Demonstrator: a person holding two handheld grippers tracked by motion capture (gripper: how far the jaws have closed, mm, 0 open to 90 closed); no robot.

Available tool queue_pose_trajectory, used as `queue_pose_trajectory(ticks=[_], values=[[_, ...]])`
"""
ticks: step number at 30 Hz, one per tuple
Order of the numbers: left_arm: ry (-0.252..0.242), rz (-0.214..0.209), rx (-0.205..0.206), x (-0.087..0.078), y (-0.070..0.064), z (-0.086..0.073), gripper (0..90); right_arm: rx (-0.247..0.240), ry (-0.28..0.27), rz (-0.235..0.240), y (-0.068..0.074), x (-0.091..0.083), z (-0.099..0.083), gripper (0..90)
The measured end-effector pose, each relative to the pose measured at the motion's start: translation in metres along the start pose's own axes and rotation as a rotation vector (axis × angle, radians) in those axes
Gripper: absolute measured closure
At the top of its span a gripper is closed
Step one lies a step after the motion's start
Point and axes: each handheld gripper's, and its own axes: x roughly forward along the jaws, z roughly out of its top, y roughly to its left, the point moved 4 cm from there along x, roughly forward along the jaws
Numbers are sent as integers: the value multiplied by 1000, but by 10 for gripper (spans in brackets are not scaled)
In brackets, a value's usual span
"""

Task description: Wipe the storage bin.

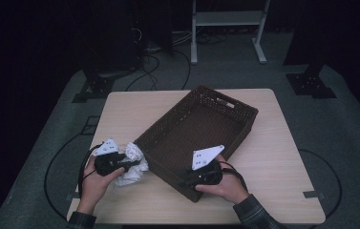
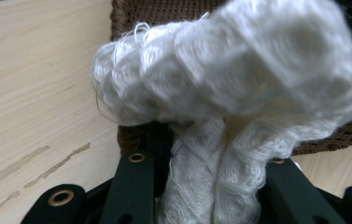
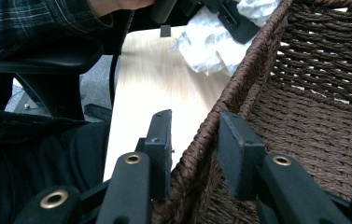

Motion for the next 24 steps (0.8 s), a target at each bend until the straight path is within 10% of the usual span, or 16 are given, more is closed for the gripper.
queue_pose_trajectory(ticks=[24], values=[[193,-13,-2,39,-6,-27,678,-4,0,-3,0,0,0,654]])
